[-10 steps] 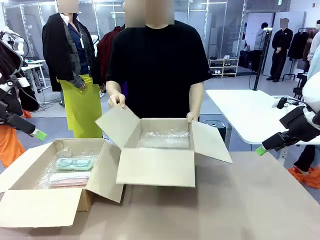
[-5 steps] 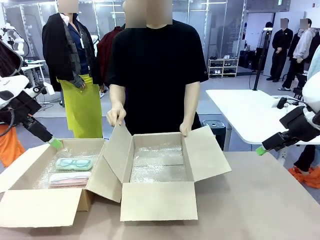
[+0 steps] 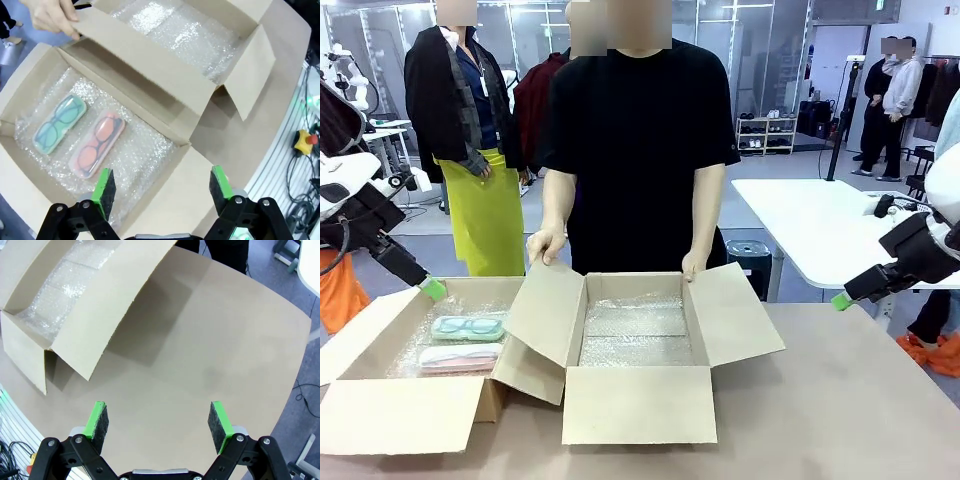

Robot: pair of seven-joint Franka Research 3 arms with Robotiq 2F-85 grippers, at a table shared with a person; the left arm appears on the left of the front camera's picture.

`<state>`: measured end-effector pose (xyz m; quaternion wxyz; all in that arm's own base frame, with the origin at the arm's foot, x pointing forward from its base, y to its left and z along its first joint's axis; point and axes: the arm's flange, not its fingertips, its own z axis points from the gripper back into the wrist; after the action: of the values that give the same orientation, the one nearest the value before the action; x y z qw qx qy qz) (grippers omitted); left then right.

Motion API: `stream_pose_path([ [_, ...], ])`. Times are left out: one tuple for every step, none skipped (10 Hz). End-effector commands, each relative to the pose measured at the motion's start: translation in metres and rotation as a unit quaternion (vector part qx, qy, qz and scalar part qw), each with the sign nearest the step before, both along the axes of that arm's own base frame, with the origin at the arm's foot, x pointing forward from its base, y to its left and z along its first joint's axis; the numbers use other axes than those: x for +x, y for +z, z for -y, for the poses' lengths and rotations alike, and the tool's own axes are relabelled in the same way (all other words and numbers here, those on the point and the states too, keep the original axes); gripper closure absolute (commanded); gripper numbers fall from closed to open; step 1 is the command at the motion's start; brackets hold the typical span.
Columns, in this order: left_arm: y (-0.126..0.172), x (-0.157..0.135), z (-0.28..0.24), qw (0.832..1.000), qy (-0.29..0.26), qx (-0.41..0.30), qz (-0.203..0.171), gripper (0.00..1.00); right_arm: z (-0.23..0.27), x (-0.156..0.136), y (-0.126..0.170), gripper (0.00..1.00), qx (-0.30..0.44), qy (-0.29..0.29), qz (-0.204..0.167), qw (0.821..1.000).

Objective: Pack the glasses set securely to prepare it for shipping.
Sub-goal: Position the Package Box on the left side of the table.

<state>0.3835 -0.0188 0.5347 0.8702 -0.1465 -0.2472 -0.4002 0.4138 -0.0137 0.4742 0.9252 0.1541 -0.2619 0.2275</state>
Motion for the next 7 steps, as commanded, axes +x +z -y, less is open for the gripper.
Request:
stream_pose_path([
  [0.0023, -0.001, 0.0001, 1.0, 0.008, 0.008, 0.004, 0.05, -0.0007, -0.0013, 0.0007, 0.0, -0.004, -0.002, 0.001, 1.0],
  [0.0023, -0.001, 0.0001, 1.0, 0.008, 0.008, 0.004, 0.05, -0.0007, -0.0013, 0.0007, 0.0, -0.004, -0.002, 0.001, 1.0],
  [0.0023, -0.001, 0.0001, 1.0, 0.008, 0.008, 0.004, 0.05, -0.0007, -0.0013, 0.0007, 0.0, -0.004, -0.002, 0.001, 1.0],
  [0.0023, -0.001, 0.0001, 1.0, 0.008, 0.008, 0.004, 0.05, -0.0007, -0.0013, 0.0007, 0.0, -0.004, -0.002, 0.001, 1.0],
  [0.0023, -0.001, 0.0001, 1.0, 0.008, 0.008, 0.004, 0.05, -0.0007, -0.0013, 0.0007, 0.0, -0.004, -0.002, 0.001, 1.0],
  [0.0023, -0.001, 0.0001, 1.0, 0.008, 0.008, 0.004, 0.05, -0.0007, -0.0013, 0.0007, 0.0, -0.004, -0.002, 0.001, 1.0],
  [0.0023, -0.001, 0.0001, 1.0, 0.008, 0.008, 0.004, 0.05, -0.0007, -0.0013, 0.0007, 0.0, -0.004, -0.002, 0.001, 1.0],
])
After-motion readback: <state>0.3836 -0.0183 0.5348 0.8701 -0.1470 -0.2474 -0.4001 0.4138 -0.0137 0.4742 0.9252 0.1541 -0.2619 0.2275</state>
